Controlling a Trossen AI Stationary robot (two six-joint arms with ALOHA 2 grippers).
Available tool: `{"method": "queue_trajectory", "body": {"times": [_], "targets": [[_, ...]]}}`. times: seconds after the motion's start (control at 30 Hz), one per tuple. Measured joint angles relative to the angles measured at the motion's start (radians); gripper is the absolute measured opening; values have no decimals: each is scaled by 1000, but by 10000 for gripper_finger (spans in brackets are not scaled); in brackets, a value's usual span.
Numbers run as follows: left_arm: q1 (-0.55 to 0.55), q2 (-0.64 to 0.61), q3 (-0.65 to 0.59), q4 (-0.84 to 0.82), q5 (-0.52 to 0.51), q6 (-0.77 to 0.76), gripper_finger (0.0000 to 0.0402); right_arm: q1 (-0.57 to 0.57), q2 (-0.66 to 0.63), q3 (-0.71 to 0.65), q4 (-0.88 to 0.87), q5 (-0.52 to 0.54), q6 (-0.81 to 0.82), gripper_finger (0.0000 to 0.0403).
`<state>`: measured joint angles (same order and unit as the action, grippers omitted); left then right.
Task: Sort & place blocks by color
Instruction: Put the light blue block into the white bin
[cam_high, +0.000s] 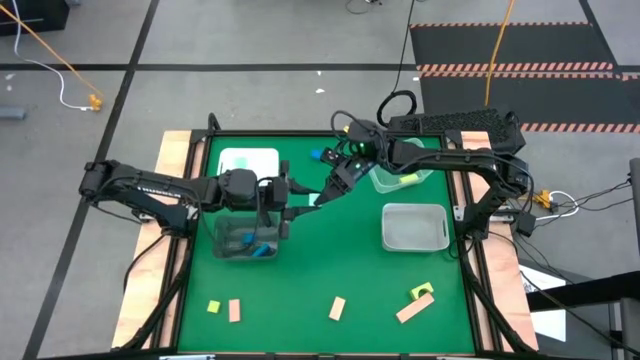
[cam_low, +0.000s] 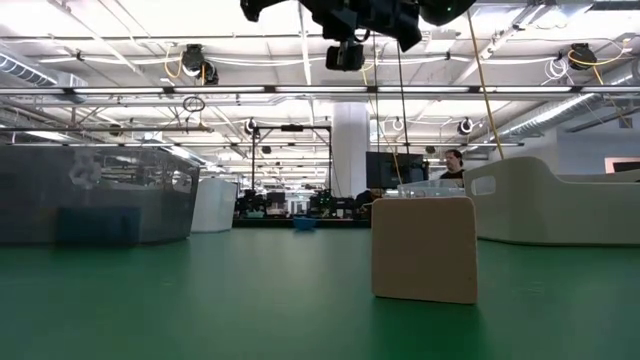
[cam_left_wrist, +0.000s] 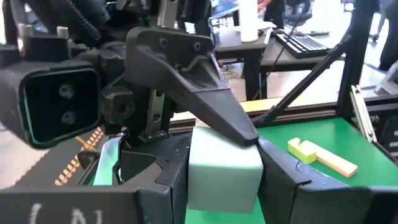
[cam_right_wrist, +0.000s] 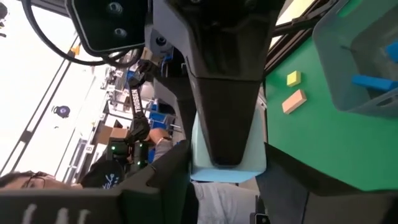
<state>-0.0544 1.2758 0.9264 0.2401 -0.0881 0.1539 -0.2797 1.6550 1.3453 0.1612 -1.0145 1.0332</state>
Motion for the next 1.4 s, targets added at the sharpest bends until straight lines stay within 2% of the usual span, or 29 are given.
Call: {"method": "queue_trajectory", "body": {"times": [0.3, 0.43, 0.57, 0.67, 0.83, 0.9, 0.97, 1.07, 1.17, 1.27, 1.4], "targets": [[-14, -67, 0, -112, -93, -8, 135, -48, 1, -2, 0, 2, -14, 192], [-12, -132, 1, -246, -155, -37, 135, -81, 1, -2, -8, 64, -77, 206], [-2, -195, 1, -420, -208, -164, 135, -125, 1, -2, -15, 149, -173, 218], [25, -228, 1, -574, -226, -297, 135, -145, 1, -2, -31, 297, -326, 219], [87, -230, 1, -837, -268, -436, 161, -144, 1, -2, -106, 655, -624, 214], [115, -211, 1, -916, -294, -464, 160, -144, 12, -1, -138, 775, -701, 213], [147, -191, 0, -997, -332, -492, 145, -144, 31, -1, -170, 849, -721, 213], [212, -159, 0, -1060, -392, -536, 135, -147, 78, -1, -184, 888, -723, 213], [292, -119, 0, -1092, -400, -565, 135, -151, 130, -1, -182, 887, -697, 213], [373, -84, 0, -1118, -368, -570, 136, -159, 183, -2, -182, 883, -705, 213], [462, -29, 0, -1110, -297, -568, 159, -188, 235, -2, -181, 883, -733, 212]]}}
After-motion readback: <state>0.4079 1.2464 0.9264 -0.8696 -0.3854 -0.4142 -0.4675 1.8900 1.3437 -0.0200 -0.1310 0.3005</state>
